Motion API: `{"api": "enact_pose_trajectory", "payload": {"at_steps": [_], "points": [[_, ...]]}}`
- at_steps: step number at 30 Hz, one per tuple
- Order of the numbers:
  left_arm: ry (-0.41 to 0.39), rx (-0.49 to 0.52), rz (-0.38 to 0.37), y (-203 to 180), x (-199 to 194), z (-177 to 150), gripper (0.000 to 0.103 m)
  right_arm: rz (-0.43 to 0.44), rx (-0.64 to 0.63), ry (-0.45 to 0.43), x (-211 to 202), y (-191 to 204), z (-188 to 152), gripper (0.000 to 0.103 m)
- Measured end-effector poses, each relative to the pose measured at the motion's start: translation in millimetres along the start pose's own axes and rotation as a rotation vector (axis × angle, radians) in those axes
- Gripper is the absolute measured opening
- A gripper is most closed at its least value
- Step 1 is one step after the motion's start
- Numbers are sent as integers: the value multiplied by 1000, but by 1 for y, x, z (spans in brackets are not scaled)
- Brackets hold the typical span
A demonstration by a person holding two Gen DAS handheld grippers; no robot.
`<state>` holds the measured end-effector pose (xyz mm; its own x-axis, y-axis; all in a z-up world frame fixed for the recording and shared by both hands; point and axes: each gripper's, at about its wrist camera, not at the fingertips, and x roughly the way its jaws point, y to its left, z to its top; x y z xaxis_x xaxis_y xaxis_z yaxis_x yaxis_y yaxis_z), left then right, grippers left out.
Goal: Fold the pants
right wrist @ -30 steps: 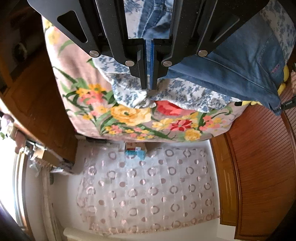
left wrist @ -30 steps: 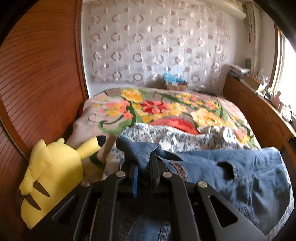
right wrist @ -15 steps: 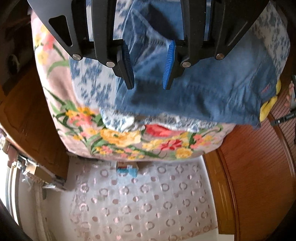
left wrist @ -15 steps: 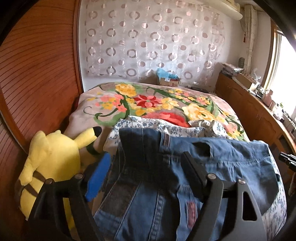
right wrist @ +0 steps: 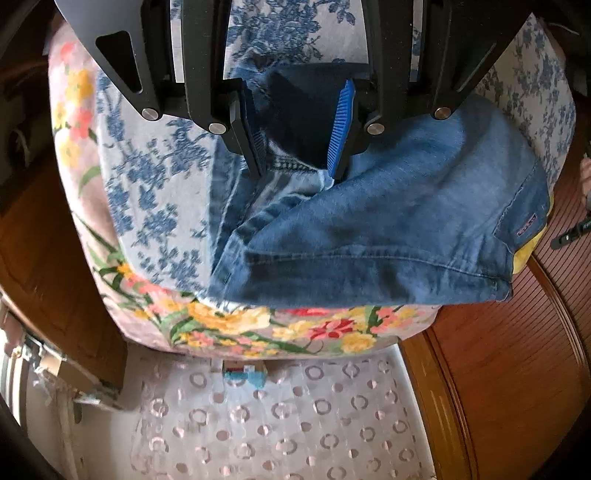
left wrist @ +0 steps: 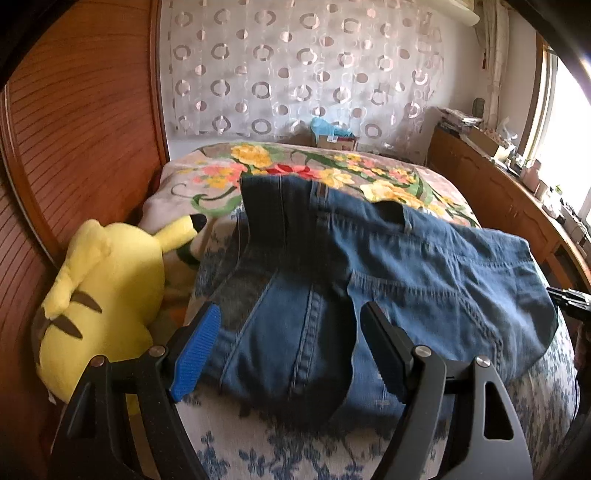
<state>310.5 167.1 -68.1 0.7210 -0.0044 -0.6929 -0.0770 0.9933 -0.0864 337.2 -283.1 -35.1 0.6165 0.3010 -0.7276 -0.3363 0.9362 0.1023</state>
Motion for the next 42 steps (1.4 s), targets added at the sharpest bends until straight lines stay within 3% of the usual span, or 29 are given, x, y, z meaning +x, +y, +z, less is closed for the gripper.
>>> {"api": "enact_pose_trajectory", "payload": {"at_steps": [1, 4, 5, 11, 16, 21, 22, 24, 25, 26, 32, 37, 42], "points": [[3, 0, 1, -1, -1, -4, 79, 4, -8, 5, 0, 0, 0, 35], [9, -3, -6, -2, -2, -11, 79, 37, -28, 22, 1, 4, 3, 4], [12, 0, -5, -3, -2, -13, 79, 41, -35, 21, -1, 5, 2, 1], [10, -4, 0, -2, -6, -21, 79, -54, 45, -130, -49, -17, -5, 1], [13, -7, 19, 5, -4, -22, 79, -93, 86, -93, -58, -41, -27, 1], [13, -20, 52, 17, 0, -21, 79, -115, 102, -98, -57, -39, -32, 1], [14, -24, 58, 20, 1, -21, 79, -118, 109, -105, -56, -38, -30, 1], [15, -30, 66, 25, 2, -22, 79, -126, 125, -110, -52, -31, -25, 17], [15, -35, 70, 28, 4, -21, 79, -129, 133, -108, -50, -30, -26, 34], [17, -39, 75, 30, 5, -21, 79, -129, 141, -102, -48, -30, -28, 40], [33, -51, 86, 37, 13, -24, 79, -91, 173, 6, -20, -25, -35, 43], [47, -56, 89, 40, 18, -26, 79, -60, 170, 38, -2, -19, -38, 43], [57, -52, 90, 39, 21, -28, 79, -117, 108, 44, 8, -9, -32, 43]]}}
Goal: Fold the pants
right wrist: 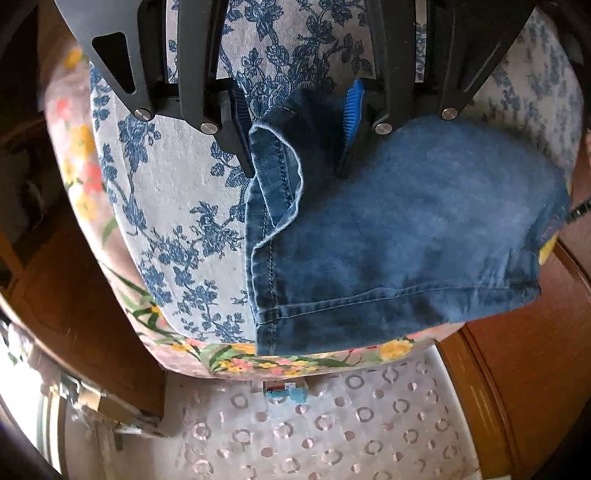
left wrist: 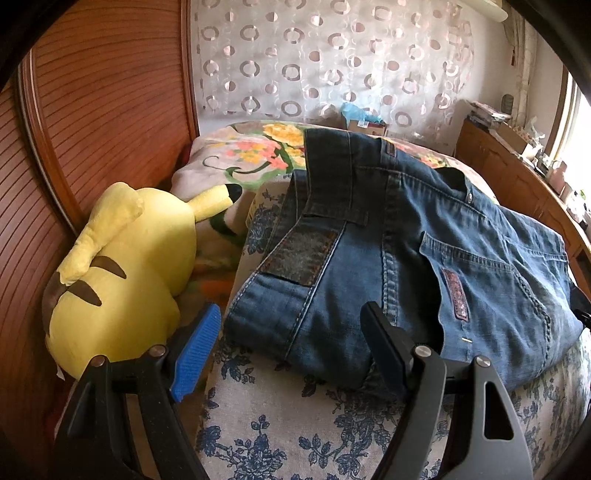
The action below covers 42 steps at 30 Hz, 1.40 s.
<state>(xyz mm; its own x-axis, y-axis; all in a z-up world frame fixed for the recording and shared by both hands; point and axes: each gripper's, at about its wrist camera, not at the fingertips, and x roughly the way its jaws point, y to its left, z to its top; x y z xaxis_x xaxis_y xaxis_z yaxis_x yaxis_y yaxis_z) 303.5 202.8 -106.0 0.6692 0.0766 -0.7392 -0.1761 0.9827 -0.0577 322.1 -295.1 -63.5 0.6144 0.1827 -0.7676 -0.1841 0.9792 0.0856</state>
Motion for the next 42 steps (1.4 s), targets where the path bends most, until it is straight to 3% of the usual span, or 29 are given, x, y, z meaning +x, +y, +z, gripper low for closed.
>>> {"api": "enact_pose_trajectory", "payload": {"at_steps": [4, 7, 14, 22, 27, 35, 40, 42], "points": [[4, -2, 4, 1, 2, -1, 79, -19, -50, -7, 5, 3, -1, 26], [3, -11, 12, 4, 4, 1, 79, 3, -41, -17, 3, -2, -4, 22], [-24, -27, 30, 10, -1, 16, 79, 13, -52, -34, 1, -5, -6, 21], [76, -75, 51, 23, 28, 9, 77, 13, -50, -39, -2, -4, -9, 21], [82, -93, 42, 22, 30, 7, 76, 9, -62, -48, -4, -3, -10, 21], [73, -118, 2, 19, 28, 5, 54, 23, -47, -52, -4, -5, -12, 24], [41, -82, 12, 10, 18, 6, 23, 12, -51, -55, -3, -2, -11, 26], [29, -71, 8, 6, 14, 8, 16, 10, -48, -57, -2, -2, -10, 26]]}}
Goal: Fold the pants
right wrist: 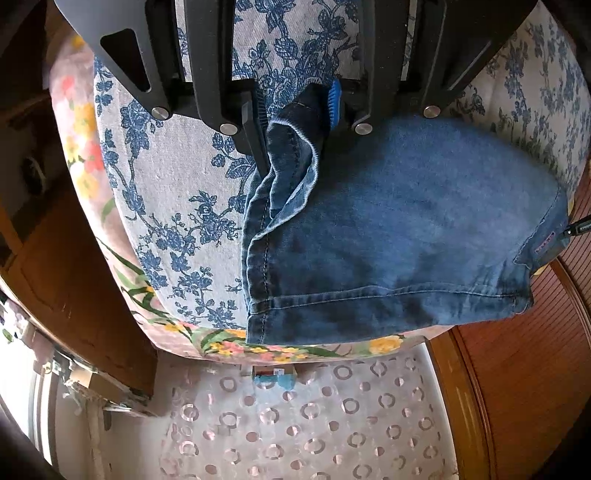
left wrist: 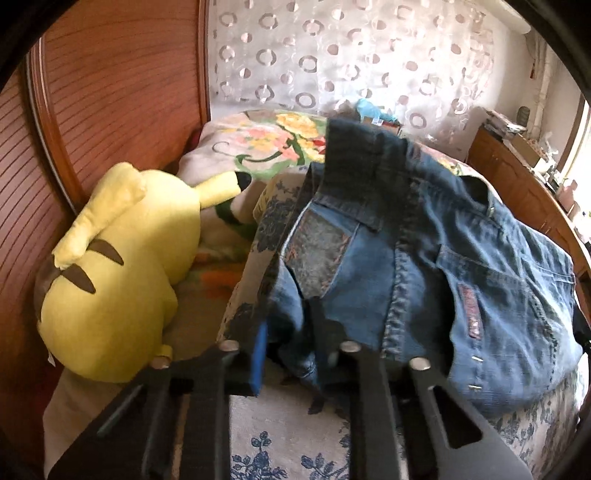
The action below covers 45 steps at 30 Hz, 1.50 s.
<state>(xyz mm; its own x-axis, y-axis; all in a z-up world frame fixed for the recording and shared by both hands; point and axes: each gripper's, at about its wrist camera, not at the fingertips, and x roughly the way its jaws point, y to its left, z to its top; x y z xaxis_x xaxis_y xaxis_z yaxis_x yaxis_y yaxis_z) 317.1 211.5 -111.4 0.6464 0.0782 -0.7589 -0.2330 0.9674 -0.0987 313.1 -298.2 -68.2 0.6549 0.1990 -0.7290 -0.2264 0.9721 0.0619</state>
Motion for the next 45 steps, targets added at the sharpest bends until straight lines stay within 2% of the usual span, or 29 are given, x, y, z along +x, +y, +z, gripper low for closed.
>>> {"api": "enact_pose_trajectory", "payload": {"at_steps": [2, 5, 7, 15, 23, 27, 31, 38, 41, 45], "points": [[-6, 16, 6, -3, -3, 1, 13, -10, -3, -1, 1, 1, 0, 20], [-45, 16, 7, -4, -16, 2, 11, 14, 2, -3, 1, -2, 1, 16], [-76, 16, 7, -5, -30, 3, 10, 32, 13, -11, -1, -6, 0, 16], [-169, -13, -42, -6, -81, -2, 10, 16, 17, -133, -37, -8, 5, 15], [-208, -11, -77, -8, -118, -27, 10, -1, -3, -206, -79, -9, -7, 15], [-206, -6, -91, -7, -128, -46, 10, -9, -9, -220, -97, -12, -29, 15], [-202, -14, -98, -1, -135, -63, 10, -19, -44, -195, -104, -9, -47, 15], [-176, -7, -88, 10, -149, -96, 10, -1, -55, -209, -139, -9, -66, 15], [-126, 29, -44, 11, -134, -113, 10, 11, -33, -173, -133, -16, -75, 15], [-75, 10, -54, 17, -118, -127, 10, 30, 22, -98, -108, -25, -90, 15]]}}
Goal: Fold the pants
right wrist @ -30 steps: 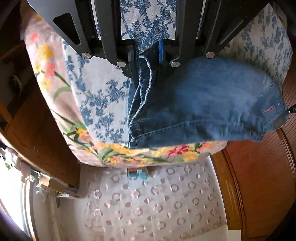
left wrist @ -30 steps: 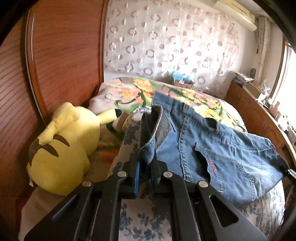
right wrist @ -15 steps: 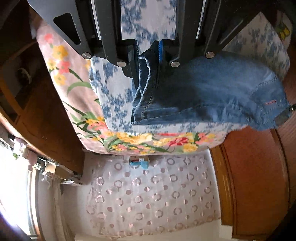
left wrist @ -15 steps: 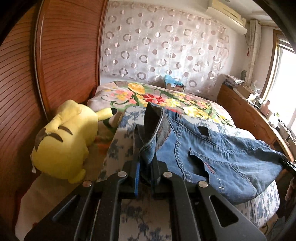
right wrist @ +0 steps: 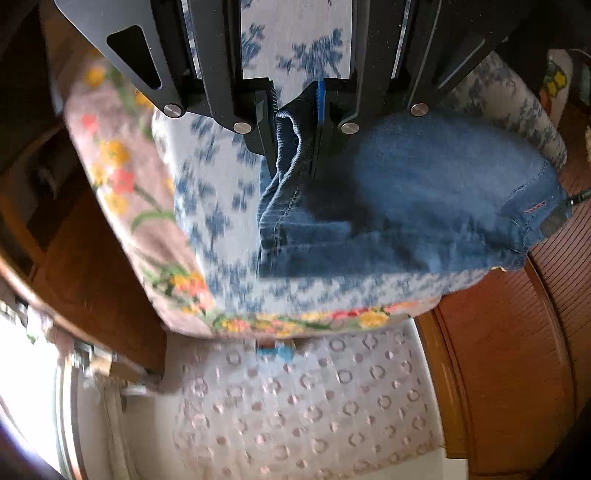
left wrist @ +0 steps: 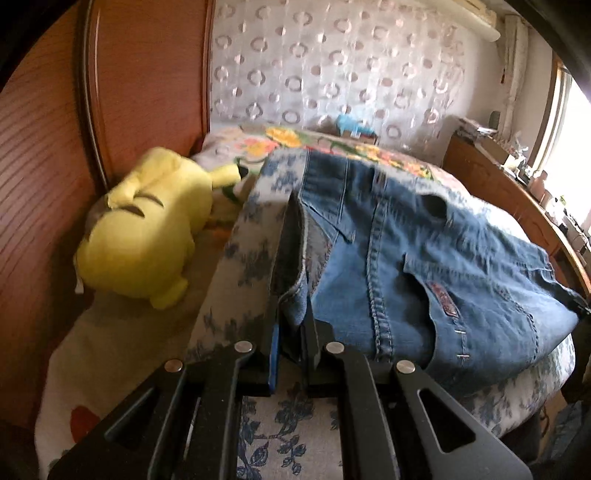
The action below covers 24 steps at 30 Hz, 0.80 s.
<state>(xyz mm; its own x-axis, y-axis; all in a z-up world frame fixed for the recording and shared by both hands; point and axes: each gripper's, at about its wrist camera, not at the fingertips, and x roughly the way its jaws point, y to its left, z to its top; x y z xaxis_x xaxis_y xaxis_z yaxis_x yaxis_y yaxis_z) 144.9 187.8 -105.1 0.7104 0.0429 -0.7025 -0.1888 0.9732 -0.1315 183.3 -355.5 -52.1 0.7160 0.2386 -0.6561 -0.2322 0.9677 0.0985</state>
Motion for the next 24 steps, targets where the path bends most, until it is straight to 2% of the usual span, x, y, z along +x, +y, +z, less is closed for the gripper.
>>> {"api": "enact_pose_trajectory", "payload": {"at_steps": [7, 8, 11, 12, 13, 17, 18, 19, 24], "points": [[31, 27, 10, -7, 7, -5, 11, 17, 67, 64, 27, -13, -9, 17], [32, 28, 12, -7, 6, -4, 13, 20, 73, 71, 29, -14, -8, 20], [28, 30, 32, -4, 2, -1, 23, 18, 83, 78, 32, -17, -6, 21], [26, 32, 35, -2, 1, -2, 30, 16, 84, 79, 32, -17, -5, 21], [25, 37, 32, -1, -1, -2, 43, 15, 85, 78, 31, -16, -5, 22], [11, 52, 9, -1, -10, 0, 62, 9, 85, 67, 23, -9, -13, 22], [6, 53, 5, -2, -12, 1, 71, 9, 86, 64, 20, -9, -14, 22], [1, 55, -1, -3, -14, 3, 75, 6, 87, 61, 19, -9, -15, 22], [-28, 71, -9, -17, -16, 14, 77, 2, 113, 42, 13, -13, -17, 29]]}}
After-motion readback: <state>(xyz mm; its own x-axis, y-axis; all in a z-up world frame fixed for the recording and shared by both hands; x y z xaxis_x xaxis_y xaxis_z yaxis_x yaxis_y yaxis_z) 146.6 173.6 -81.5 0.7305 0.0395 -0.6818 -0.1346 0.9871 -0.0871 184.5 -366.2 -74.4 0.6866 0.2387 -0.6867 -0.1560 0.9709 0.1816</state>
